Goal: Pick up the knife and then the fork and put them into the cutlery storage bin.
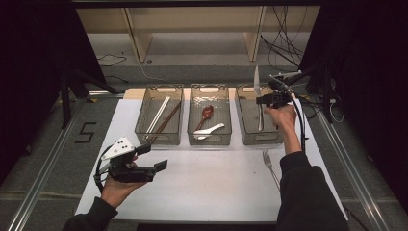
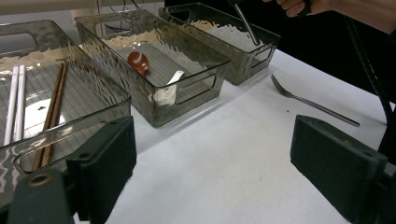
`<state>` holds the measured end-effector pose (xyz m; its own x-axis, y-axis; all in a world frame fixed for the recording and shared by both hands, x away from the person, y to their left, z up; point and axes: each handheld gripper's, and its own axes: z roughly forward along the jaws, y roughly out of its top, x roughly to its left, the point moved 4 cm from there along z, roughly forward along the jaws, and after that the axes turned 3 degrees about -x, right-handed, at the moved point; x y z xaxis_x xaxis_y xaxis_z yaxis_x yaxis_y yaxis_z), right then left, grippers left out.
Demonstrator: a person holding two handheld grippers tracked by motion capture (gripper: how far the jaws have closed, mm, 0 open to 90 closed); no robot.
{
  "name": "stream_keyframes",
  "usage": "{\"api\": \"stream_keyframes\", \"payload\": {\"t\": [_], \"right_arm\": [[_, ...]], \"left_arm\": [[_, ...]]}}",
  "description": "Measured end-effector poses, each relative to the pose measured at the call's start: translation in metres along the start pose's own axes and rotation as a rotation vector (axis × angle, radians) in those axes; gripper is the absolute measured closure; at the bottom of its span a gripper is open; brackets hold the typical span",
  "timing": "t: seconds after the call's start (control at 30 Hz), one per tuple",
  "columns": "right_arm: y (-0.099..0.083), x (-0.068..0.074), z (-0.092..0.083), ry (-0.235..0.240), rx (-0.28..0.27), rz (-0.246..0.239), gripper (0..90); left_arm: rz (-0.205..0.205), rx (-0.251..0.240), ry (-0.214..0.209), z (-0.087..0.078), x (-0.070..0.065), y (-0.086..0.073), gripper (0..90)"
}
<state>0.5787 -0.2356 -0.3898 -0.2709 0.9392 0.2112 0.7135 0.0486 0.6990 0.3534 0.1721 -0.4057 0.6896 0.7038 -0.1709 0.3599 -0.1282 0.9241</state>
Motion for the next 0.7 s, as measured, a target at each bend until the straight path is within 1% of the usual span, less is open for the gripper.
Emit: {"api": "stream_keyframes", "payload": {"t": [0.13, 0.2, 0.33, 0.53, 0.7], "right_arm": [[-0.002, 0.001, 0.004, -0.003, 0.01, -0.001, 81.0], [-0.002, 0.002, 0.006, 0.0, 0.011, 0.002, 81.0], [-0.005, 0.003, 0.01, -0.004, 0.021, 0.007, 81.0], [-0.01, 0.003, 0.015, -0.006, 0.04, 0.013, 80.9], [-0.015, 0.003, 0.02, -0.005, 0.054, 0.017, 80.8]], "left_arm": [[-0.003, -0.005, 0.0, -0.001, 0.0, 0.0, 14.0], [-0.011, -0.009, 0.003, -0.001, 0.001, 0.0, 14.0], [-0.001, -0.004, 0.001, -0.001, 0.0, 0.0, 14.0], [-0.005, -0.015, 0.001, -0.002, 0.0, 0.001, 14.0], [0.0, -0.012, -0.001, -0.002, 0.0, 0.001, 14.0]]}}
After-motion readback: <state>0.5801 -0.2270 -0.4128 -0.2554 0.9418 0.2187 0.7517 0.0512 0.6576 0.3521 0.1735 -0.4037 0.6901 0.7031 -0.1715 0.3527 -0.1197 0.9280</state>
